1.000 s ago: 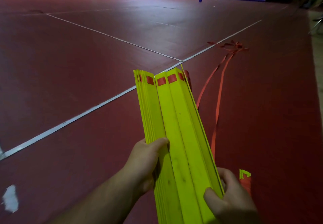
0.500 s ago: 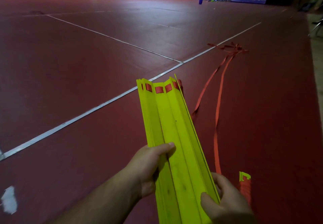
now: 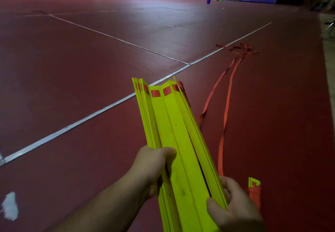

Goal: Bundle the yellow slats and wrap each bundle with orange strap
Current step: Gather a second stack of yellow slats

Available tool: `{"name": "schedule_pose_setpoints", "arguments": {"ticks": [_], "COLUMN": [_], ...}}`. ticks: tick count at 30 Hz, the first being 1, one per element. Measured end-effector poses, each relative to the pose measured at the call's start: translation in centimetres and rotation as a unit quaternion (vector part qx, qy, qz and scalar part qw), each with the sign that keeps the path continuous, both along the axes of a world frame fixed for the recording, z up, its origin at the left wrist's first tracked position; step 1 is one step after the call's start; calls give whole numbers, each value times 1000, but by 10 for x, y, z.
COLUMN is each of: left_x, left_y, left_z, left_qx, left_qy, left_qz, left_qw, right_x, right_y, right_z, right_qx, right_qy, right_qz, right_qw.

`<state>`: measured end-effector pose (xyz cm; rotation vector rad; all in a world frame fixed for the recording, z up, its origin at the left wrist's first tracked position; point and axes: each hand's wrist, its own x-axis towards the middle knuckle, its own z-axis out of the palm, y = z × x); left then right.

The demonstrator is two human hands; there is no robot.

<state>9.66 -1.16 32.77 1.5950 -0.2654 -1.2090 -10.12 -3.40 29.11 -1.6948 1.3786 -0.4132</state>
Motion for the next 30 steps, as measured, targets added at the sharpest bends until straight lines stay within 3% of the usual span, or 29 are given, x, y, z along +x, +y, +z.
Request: {"name": "schedule_pose_setpoints", "arguments": {"ticks": [3,7,10,14,20,30], "left_x": [-4,-9,-12,-16,-20,-16], "left_y": [-1,0,1,0,0,-5], "left_z": [-2,4,5,3,-3,-14], "left_qx": [-3,-36,-63,-91,-79,-76], "left_qy": [20,138,179,201,179,111], "left_qz": [-1,-35,-66,-62,-69,3], "left_qw": [1000,989,980,973,978,991], "right_x": [1,3,4,5,10,20], "right_y": [4,5,8,8,18,24], "right_z": [2,14,17,12,3,-2], "right_qx": [-2,27,44,-18,13,-42], "right_qy": [-18,-42,-58,-25,-8,12], "right_qz": [15,59,81,104,122,-6], "right_qw": [1000,997,994,994,992,999]}}
